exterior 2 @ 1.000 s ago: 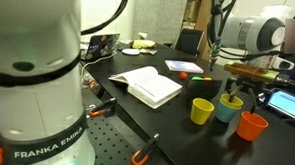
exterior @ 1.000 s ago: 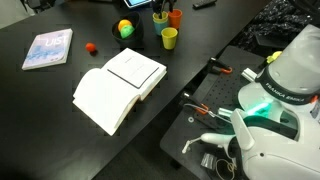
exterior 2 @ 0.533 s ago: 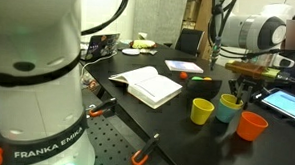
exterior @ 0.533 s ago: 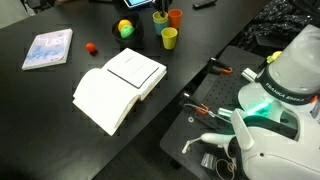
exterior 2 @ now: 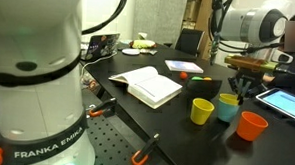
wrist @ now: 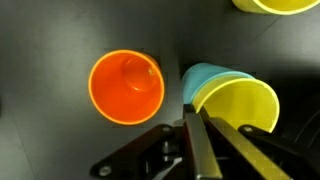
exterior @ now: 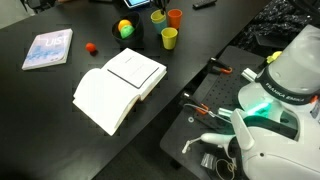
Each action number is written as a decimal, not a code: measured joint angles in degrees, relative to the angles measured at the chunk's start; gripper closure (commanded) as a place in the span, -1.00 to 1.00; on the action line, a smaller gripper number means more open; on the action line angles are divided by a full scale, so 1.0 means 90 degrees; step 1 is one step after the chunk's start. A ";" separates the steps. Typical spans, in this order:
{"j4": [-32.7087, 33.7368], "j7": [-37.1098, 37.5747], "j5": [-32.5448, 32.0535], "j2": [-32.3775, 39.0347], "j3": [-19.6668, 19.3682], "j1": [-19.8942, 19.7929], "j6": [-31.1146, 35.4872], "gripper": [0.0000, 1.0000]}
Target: Unstack the cups
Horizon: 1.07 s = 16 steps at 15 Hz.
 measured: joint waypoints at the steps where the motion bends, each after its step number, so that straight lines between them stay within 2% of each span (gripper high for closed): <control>1: 0.0039 0.0026 0.0000 -0.0003 0.0003 0.0006 -0.0174 0.98; 4: 0.0166 0.0083 0.0081 -0.0005 0.0017 0.0005 -0.0696 0.98; 7: 0.0256 -0.0041 0.0688 -0.0023 0.0189 -0.0135 -0.1037 0.98; 11: 0.0341 -0.0512 0.1712 -0.0221 0.0529 -0.0429 -0.1086 0.98; 16: 0.0378 -0.0875 0.1853 -0.0683 0.0569 -0.0458 -0.1092 0.98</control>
